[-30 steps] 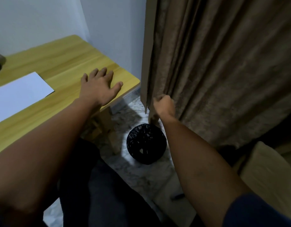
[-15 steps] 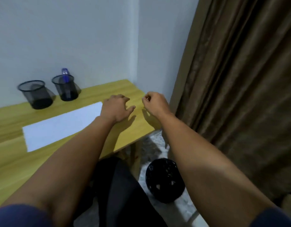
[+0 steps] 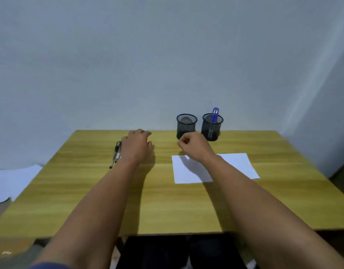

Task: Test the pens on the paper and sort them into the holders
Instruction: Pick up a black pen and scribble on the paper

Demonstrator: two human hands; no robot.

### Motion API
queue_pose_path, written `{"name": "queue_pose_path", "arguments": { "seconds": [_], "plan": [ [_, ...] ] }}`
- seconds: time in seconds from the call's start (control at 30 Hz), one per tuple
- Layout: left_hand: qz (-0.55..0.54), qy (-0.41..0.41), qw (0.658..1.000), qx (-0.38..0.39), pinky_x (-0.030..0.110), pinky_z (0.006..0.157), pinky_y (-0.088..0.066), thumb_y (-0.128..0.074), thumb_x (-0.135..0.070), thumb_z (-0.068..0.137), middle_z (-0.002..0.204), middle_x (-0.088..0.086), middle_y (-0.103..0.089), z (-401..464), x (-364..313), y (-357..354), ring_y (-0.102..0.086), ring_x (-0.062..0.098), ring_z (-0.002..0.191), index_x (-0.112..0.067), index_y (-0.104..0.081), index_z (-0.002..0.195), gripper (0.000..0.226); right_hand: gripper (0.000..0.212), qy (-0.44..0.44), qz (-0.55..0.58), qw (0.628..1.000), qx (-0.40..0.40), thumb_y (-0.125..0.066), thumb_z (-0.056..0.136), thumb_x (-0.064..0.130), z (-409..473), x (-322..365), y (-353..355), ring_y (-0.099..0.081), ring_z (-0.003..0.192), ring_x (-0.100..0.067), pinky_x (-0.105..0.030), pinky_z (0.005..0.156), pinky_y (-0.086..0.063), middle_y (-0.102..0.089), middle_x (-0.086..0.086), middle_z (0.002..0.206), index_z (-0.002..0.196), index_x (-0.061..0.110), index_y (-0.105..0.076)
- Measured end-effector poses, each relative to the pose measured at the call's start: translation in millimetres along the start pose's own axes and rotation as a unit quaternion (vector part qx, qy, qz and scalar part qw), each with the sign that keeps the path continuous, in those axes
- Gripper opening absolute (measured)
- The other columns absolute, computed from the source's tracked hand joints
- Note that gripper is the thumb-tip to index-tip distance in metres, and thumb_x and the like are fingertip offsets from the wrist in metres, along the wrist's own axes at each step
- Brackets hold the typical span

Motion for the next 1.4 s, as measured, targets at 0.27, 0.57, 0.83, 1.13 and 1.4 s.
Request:
{"name": "queue_pose_path", "arguments": {
  "seconds": [0.27, 0.57, 0.83, 1.13, 1.4],
  "plan": [
    [-0.037, 0.018, 0.999, 0.011, 0.049, 0.100, -0.046, -0.051, -0.031, 0.097, 0.144, -0.013, -0.058, 4.5, 124.2, -30.4, -0.046, 0.029, 0.136, -0.038, -0.061, 0.134, 0.039, 0.015, 0.043, 0.000, 0.993, 0.114, -0.070, 0.095, 0.031, 44.1, 79.2, -137.7, -0.073, 0.099, -0.023, -0.038, 0.090, -0.061, -0.081, 0.000, 0.104, 0.097, 0.022, -0.082],
    [-0.116, 0.018, 0.993, -0.018, 0.045, 0.098, -0.052, -0.062, -0.018, 0.094, 0.139, -0.006, -0.063, 12.8, 153.5, -43.8, -0.057, 0.024, 0.130, -0.023, -0.071, 0.127, 0.035, 0.036, -0.006, -0.045, 0.992, 0.116, -0.065, 0.091, 0.052, 67.3, 107.7, -186.8, -0.072, 0.103, -0.034, -0.036, 0.081, -0.057, -0.077, -0.005, 0.109, 0.105, 0.020, -0.074],
    [-0.128, 0.016, 0.991, -0.016, 0.045, 0.098, -0.052, -0.061, -0.026, 0.097, 0.141, -0.006, -0.062, 13.0, 160.8, -43.7, -0.058, 0.021, 0.129, -0.025, -0.071, 0.128, 0.032, 0.019, -0.029, -0.103, 0.988, 0.109, -0.070, 0.093, 0.029, 71.2, 105.8, -176.8, -0.061, 0.094, -0.033, -0.035, 0.076, -0.047, -0.071, -0.007, 0.111, 0.095, 0.018, -0.054],
    [-0.138, 0.027, 0.989, -0.050, 0.050, 0.104, -0.047, -0.061, -0.036, 0.096, 0.146, -0.003, -0.057, 6.0, 115.8, -16.2, -0.052, 0.025, 0.133, -0.026, -0.058, 0.141, 0.046, 0.023, -0.099, 0.027, 0.993, 0.052, -0.072, 0.092, 0.035, 61.1, 45.9, -98.3, -0.069, 0.082, -0.029, -0.034, 0.070, -0.052, -0.072, -0.004, 0.088, 0.085, 0.013, -0.070],
    [-0.148, -0.067, 0.986, -0.026, 0.037, 0.091, -0.046, -0.066, -0.036, 0.096, 0.114, -0.008, -0.074, -13.3, 18.7, 9.8, -0.061, 0.019, 0.114, -0.030, -0.071, 0.123, 0.028, 0.018, -0.143, 0.350, 0.921, 0.095, -0.080, 0.095, 0.012, 6.8, 4.0, -22.9, -0.060, 0.056, -0.009, -0.020, 0.048, -0.047, -0.077, -0.007, 0.087, 0.106, -0.002, -0.079]
  ]
}}
Point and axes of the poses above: each hand's wrist, its own z-axis towards the middle knuckle, its own y-axis out of the back of the hand, x = y × z, the point moved 8 cm from there along z, towards the middle knuckle
